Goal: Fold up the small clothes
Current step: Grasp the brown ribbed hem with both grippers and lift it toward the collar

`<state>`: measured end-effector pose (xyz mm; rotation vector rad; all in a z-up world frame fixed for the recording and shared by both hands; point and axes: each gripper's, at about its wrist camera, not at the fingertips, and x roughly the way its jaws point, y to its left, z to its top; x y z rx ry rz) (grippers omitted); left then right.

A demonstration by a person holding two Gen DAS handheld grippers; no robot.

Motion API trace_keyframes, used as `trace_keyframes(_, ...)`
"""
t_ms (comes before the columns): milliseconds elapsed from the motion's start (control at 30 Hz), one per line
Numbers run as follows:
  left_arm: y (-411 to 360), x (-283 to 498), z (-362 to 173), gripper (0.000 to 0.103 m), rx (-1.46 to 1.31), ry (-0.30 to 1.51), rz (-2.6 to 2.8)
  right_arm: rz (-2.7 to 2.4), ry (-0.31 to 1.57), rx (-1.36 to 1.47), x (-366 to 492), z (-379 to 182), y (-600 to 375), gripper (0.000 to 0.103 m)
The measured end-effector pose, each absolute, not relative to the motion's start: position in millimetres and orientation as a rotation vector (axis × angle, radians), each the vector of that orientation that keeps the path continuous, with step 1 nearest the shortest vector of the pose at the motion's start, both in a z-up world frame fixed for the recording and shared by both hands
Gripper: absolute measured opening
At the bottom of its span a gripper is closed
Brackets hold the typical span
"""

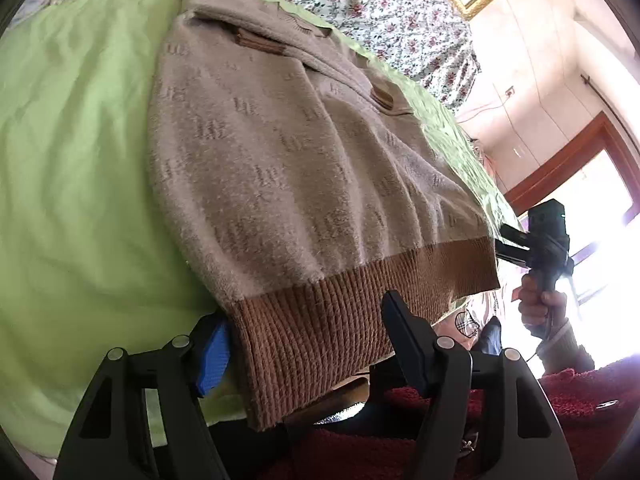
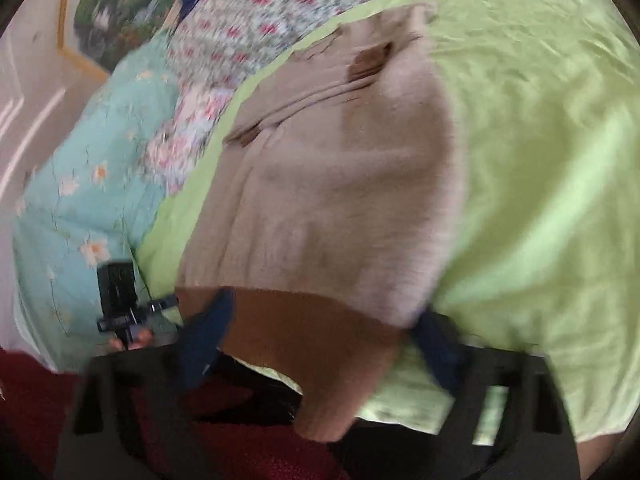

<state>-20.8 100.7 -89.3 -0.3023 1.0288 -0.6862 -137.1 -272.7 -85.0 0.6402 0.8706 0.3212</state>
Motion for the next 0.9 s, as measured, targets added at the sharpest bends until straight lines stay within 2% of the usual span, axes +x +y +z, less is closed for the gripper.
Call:
trace_keyframes(33, 98.3, -21.0, -89.2, 0.06, -0.293, 1.026, -0.689, 0.308, 0.87, 0.677, -138.0, -88.8, -279.6, 0.04)
trace_keyframes(100, 96.4, -20.4, -91.7, 0.047, -0.284, 1.029, -0.691, 0.293, 0.861, 0.759, -140.4, -98.5, -292.4, 0.033)
trace_keyframes(233, 101.4, -22.6, -94.6, 0.036, -0.284, 1.032, -0.687, 0.284, 0.834, 0.807, -150.0, -104.2, -297.6, 0.027)
trace_keyframes(333, 107.6, -19.9, -101.3, 0.038, -0.334, 1.05, -0.693, 0.296, 0.862, 0.722, -154.0, -99.5, -283.4, 0.027)
trace_keyframes(400, 107.2, -18.8, -100.3, 0.033, -0.344, 1.047, -0.695, 0.293, 0.899, 0.681, -152.2, -102.1, -271.2, 0.027)
trace_keyframes(433, 106.2, -19.7, -99.0, 0.026, -0.326, 1.04, -0.684, 0.298, 0.901, 0.658, -152.0, -102.5, -267.1, 0.027)
trace_keyframes(467, 106.3, -21.9, -97.6, 0.005, -0.305, 1.03, -0.664, 0.297, 0.898, 0.634, -152.3, -101.6, -262.9, 0.027)
trace_keyframes(500, 108.2, -23.8, -97.4, 0.006, -0.305, 1.027, -0.659, 0.294, 0.896, 0.622, -153.8, -101.9, -262.6, 0.021)
trace_keyframes(533, 112.3, -27.5, -95.8, 0.006, -0.313, 1.017, -0.649, 0.292, 0.884, 0.618, -156.4, -98.8, -262.7, 0.009)
trace_keyframes(667, 122.5, -37.4, -81.8, 0.005, -0.341, 0.96, -0.616, 0.243, 0.813, 0.606, -171.7, -84.1, -271.9, 0.009)
trace_keyframes(900, 124.7, -25.9, -18.1, 0.005, -0.377, 0.775, -0.606, 0.253, 0.667, 0.617, -171.2, -37.6, -273.4, 0.009)
